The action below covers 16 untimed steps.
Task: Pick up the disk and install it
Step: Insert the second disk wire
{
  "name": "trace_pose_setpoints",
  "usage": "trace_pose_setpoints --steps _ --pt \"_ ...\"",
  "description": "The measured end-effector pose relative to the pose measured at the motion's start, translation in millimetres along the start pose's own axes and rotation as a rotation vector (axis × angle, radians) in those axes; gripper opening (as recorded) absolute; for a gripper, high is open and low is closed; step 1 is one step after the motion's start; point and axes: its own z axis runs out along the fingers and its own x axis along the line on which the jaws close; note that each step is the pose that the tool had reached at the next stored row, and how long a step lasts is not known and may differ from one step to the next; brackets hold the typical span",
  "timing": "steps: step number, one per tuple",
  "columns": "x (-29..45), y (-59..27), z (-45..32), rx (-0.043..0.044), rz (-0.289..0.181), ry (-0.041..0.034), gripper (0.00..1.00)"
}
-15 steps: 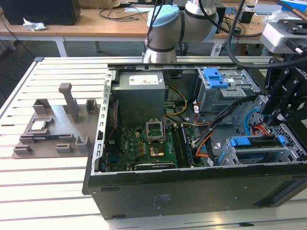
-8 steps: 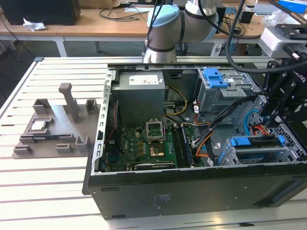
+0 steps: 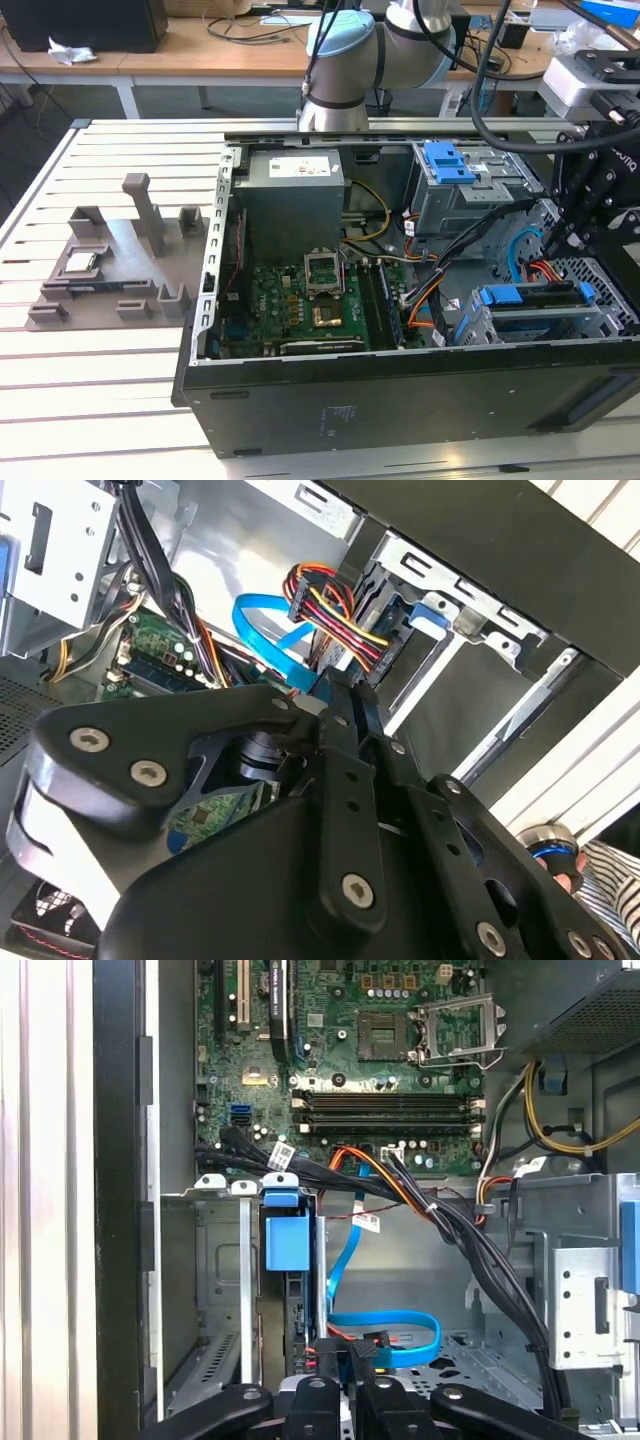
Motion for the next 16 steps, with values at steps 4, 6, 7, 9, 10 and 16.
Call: trace_pose_setpoints --steps 4,6,7,9,10,16 --pt "2.0 0.3 0.0 0.0 0.0 -0.0016 0.16" --pt "12.4 2.2 1.1 0.0 0.0 -0.0012 0.16" --pt "14.3 2.5 2.1 0.0 0.0 -0.0012 0.16" --pt "17.9 3.4 5.1 0.0 0.0 -0.0014 0.16" --pt "18.4 3.6 6.6 0.0 0.0 -0.0013 0.16" --pt "18.8 4.3 16.4 0.0001 0.0 -0.0014 0.16"
